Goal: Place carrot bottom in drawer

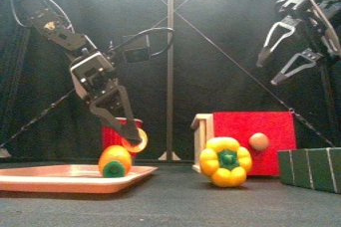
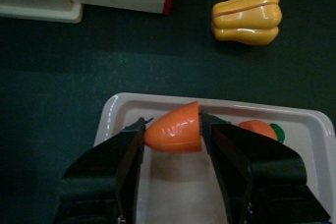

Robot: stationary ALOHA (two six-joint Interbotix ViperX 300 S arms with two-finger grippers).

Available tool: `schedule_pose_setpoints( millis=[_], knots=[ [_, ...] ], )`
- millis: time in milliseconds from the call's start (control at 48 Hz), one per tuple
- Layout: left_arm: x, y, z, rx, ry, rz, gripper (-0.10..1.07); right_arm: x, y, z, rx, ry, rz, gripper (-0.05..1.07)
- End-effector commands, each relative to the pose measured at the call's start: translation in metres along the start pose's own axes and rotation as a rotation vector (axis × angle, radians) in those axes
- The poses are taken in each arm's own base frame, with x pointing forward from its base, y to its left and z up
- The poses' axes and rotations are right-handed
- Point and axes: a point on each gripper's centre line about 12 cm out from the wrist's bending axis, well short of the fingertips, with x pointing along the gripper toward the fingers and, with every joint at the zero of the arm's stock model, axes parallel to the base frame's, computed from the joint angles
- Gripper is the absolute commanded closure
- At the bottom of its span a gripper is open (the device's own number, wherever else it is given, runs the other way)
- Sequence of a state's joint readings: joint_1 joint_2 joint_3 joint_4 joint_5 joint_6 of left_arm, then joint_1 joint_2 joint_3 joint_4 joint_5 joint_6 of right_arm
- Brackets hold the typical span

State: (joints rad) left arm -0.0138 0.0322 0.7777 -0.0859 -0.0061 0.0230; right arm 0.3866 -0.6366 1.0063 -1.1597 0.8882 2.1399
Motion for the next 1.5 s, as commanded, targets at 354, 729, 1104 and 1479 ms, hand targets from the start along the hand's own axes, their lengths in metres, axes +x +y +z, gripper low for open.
schedule_pose_setpoints(
  millis=[354, 729, 1104, 1479],
  knots=[
    [-0.024, 0.000, 0.051, 0.045, -0.201, 0.000, 0.26, -0.001, 0.002, 0.002, 0.007, 0.001, 0.007, 0.09],
    [-0.021, -0.002, 0.112, 0.033, -0.560, 0.000, 0.26, -0.003, 0.000, 0.003, 0.011, 0.003, 0.009, 0.09],
    [0.032, 0.006, 0.128, -0.097, -0.608, 0.032, 0.26, -0.003, -0.002, 0.001, 0.011, 0.008, 0.003, 0.09],
    [0.045, 0.016, 0.123, -0.152, -0.590, 0.057, 0.20, -0.003, -0.002, 0.001, 0.009, 0.009, 0.003, 0.09]
  ],
)
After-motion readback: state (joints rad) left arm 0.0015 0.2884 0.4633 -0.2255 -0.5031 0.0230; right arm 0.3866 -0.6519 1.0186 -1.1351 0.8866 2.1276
